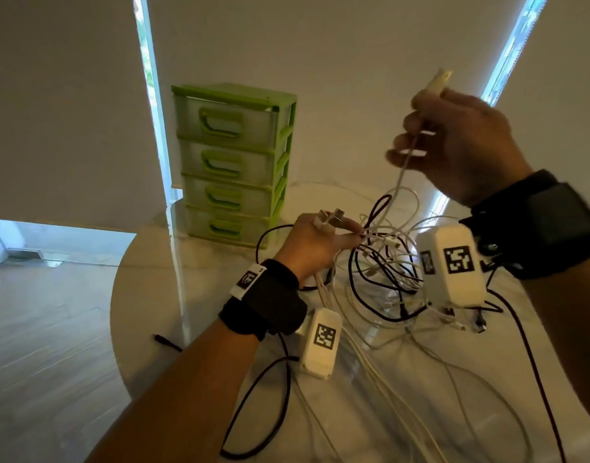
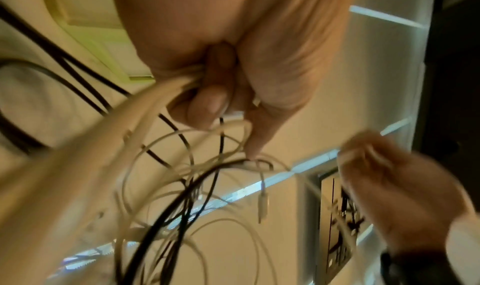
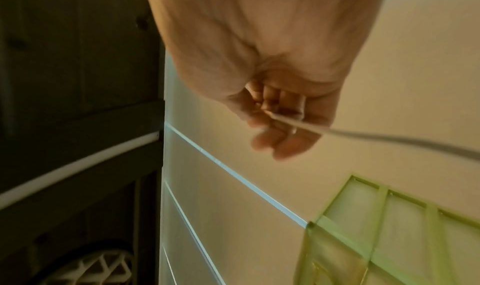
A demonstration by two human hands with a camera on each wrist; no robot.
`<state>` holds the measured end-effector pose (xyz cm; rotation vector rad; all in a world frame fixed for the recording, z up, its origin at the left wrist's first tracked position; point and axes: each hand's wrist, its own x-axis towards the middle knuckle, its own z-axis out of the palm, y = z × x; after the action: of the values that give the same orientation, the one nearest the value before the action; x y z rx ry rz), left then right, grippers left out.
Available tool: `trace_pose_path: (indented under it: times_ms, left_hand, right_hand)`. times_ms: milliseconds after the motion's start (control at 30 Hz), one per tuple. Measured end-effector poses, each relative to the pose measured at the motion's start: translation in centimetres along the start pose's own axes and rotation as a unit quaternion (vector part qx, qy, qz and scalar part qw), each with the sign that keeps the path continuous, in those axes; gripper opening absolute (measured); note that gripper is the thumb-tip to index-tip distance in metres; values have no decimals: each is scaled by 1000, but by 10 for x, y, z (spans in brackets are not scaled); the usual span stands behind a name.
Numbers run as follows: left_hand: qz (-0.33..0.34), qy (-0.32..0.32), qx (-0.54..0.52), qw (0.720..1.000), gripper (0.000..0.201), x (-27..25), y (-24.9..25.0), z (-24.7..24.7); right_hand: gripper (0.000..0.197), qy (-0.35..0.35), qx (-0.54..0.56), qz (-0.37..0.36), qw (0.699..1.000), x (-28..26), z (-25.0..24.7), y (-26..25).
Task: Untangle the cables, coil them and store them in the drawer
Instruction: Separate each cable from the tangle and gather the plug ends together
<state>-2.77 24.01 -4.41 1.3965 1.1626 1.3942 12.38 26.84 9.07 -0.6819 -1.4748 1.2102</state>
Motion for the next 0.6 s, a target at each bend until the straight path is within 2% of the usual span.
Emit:
trace_pose_path:
  times_ms: [33, 100, 200, 267, 333, 400, 500, 600]
  left_hand:
    - [-19, 12, -10, 1000, 7, 2, 0, -4]
    - [-60, 9, -56, 997, 16, 5, 0, -10]
    - [-61, -20, -204, 977, 31, 6, 5, -16]
    - [-54, -42, -285, 956, 38, 6, 8, -18]
    - [-46, -67, -352, 932, 38, 5, 7, -19]
    - [-39, -84, -396, 913, 31, 6, 5, -20]
    - [-20, -78, -371, 925, 18, 3, 4, -19]
    - [-29, -62, -330, 942, 21, 1, 4, -17]
  right_hand:
    - [12, 5, 0, -7, 1000, 1, -5, 1]
    - [17, -28, -75, -4, 997, 1, -13, 12]
    - [23, -130, -236, 33, 962, -12, -14, 39]
    - [23, -138, -287, 43, 947, -23, -5, 49]
    - [19, -112, -273, 44, 954, -29, 5, 56]
    - [14, -96, -187, 67, 975, -33, 15, 63]
    - [23, -81, -109, 77, 988, -35, 25, 71]
    - [28, -91, -87, 68, 990, -39, 31, 75]
